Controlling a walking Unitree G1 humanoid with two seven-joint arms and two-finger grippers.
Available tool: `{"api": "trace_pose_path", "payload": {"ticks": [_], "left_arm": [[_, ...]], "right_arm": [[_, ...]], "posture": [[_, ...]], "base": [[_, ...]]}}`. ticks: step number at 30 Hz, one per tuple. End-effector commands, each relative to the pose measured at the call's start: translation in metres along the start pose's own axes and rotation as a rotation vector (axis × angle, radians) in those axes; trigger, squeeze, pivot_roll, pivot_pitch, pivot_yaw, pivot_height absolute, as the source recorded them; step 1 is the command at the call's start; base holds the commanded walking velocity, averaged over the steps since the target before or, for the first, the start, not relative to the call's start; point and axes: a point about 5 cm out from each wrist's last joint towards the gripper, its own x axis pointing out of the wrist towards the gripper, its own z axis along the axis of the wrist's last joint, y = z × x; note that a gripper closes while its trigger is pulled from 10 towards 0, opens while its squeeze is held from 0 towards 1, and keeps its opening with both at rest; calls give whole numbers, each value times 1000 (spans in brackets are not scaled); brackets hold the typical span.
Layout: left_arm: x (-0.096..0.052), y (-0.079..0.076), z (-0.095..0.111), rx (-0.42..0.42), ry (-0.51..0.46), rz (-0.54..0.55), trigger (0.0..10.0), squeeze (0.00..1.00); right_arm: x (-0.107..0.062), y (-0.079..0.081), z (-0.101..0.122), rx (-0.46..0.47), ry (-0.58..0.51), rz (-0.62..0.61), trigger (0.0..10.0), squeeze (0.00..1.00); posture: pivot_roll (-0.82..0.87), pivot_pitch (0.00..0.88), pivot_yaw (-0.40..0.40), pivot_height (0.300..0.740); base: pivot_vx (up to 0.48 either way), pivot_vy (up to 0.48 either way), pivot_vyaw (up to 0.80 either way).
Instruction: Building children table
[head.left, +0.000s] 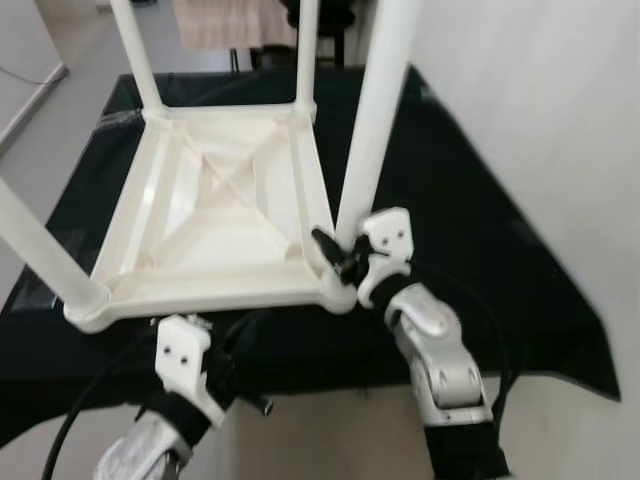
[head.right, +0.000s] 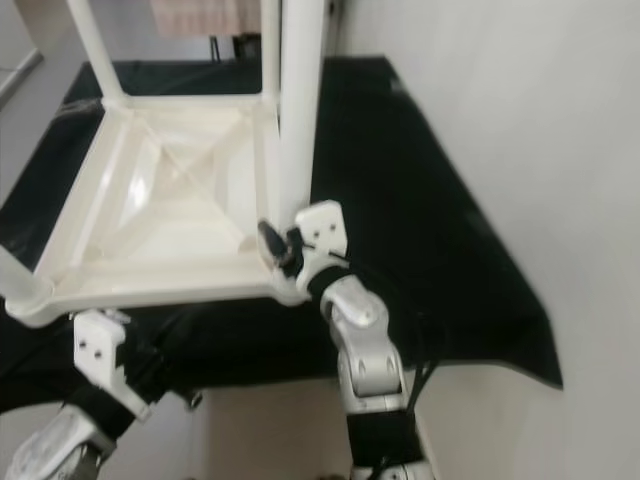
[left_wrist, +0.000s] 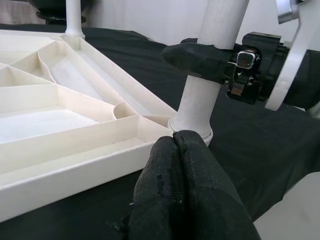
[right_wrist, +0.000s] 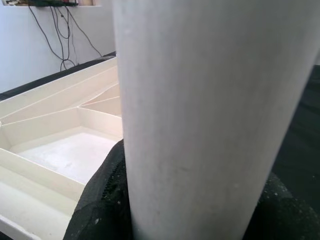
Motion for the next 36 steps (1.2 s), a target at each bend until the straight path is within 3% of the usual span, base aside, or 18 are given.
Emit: {"api": "trace_pose_path", "payload": {"ticks": [1, 4, 5, 6, 8, 10, 11, 14, 15, 18, 19, 26, 27, 28, 29, 36], "left_arm": [[0, 1, -4, -5, 19, 6, 10000, 0], [0, 1, -4, -5, 19, 8, 10000, 0], [1, 2, -4, -4, 19, 7, 10000, 0], [1, 2, -5, -6, 20, 3, 10000, 0], [2, 2, -5, -6, 20, 2, 10000, 0], [2, 2, -5, -6, 21, 2, 10000, 0], [3, 1, -6, -8, 21, 1, 10000, 0], [4, 1, -6, -9, 20, 1, 10000, 0], [4, 1, -6, -9, 20, 1, 10000, 0], [5, 0, -7, -9, 20, 1, 10000, 0], [5, -1, -7, -9, 21, 1, 10000, 0], [6, -3, -9, -10, 21, 0, 10000, 0], [7, -4, -9, -11, 22, 0, 10000, 0], [7, -4, -9, -11, 22, 0, 10000, 0], [7, -4, -9, -11, 23, -1, 10000, 0], [7, -6, -10, -13, 25, -1, 10000, 0]], "right_arm": [[-2, 10, -30, -52, 152, 46, 0, 0], [-1, 14, -30, -77, 156, 61, 0, 0], [-1, 14, -30, -74, 157, 62, 10000, 0], [0, 12, -29, 5, 159, 90, 10000, 996], [0, 14, -26, 44, 158, 129, 10000, 1000], [2, 15, -22, 66, 140, 176, 10000, 1000], [4, 17, -4, 56, 65, 279, 10000, 1000], [8, 8, 10, 66, 6, 370, 10000, 1000], [11, 0, 11, 21, 7, 390, 10000, 0], [15, -6, 14, -19, 3, 437, 10000, 0], [19, -10, 18, -35, -6, 509, 10000, 0], [29, -18, 21, -53, -2, 687, 10000, 0], [35, -25, 24, -34, 9, 717, 1922, 0], [35, -25, 24, -34, 9, 717, 1922, 0], [40, -30, 28, -13, 14, 742, 0, 0], [41, -42, 33, 16, 24, 782, 0, 0]], "posture": [[82, 154, -69, 740], [82, 154, -69, 740], [78, 147, -65, 740], [78, 147, -65, 740], [76, 141, -60, 740], [78, 139, -61, 740], [80, 133, -66, 740], [79, 129, -71, 740], [84, 125, -75, 740], [92, 122, -85, 740], [99, 117, -95, 740], [109, 106, -96, 740], [112, 105, -96, 740], [112, 105, -96, 740], [113, 104, -98, 740], [105, 105, -98, 740]], "base": [[0, 0, 0], [0, 0, 0], [0, 0, 0], [0, 0, 0], [0, 0, 0], [0, 0, 0], [0, 0, 0], [0, 0, 0], [0, 0, 0], [0, 0, 0], [0, 0, 0], [0, 0, 0], [0, 0, 0], [0, 0, 0], [0, 0, 0], [0, 0, 0]]}}
